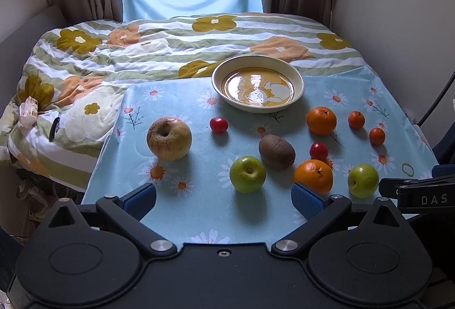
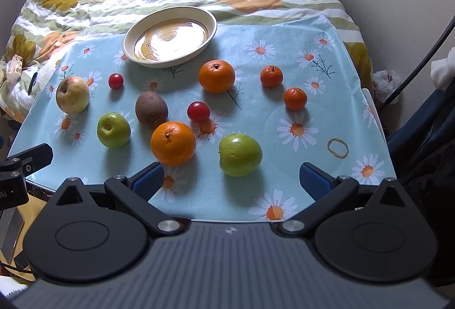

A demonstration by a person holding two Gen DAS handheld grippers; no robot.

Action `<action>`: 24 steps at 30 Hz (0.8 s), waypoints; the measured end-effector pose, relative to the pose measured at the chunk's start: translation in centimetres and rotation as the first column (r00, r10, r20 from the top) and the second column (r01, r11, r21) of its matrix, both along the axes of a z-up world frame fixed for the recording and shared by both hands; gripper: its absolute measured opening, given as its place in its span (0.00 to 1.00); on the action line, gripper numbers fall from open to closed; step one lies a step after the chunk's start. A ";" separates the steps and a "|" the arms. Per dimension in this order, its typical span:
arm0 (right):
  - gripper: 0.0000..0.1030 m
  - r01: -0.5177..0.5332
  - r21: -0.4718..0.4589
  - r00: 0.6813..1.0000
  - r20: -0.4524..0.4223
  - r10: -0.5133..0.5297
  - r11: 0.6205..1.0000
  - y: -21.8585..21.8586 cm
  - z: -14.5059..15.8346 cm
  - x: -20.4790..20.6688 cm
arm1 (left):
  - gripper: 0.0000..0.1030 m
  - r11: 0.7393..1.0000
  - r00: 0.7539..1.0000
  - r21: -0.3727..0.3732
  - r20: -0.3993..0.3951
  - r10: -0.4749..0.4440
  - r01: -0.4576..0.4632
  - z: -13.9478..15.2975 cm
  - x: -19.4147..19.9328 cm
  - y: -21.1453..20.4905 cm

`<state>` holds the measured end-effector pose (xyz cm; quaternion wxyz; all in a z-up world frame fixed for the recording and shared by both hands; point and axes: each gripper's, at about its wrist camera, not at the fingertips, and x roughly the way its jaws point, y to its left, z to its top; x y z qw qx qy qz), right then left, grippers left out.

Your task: Organize fruits

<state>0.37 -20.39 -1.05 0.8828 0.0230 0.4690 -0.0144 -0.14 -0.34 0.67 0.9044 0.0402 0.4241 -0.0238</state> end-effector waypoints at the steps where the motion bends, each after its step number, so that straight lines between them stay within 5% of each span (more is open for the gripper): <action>1: 1.00 0.000 0.000 1.000 0.001 0.000 1.000 0.0 0.0 0.0 | 0.99 1.000 1.000 0.000 0.002 0.000 0.000 0.0 0.0 0.1; 24: 1.00 0.006 -0.001 1.000 0.006 -0.006 1.000 0.1 0.2 -0.2 | 0.99 1.000 1.000 0.002 0.012 0.003 -0.003 0.1 -0.2 0.4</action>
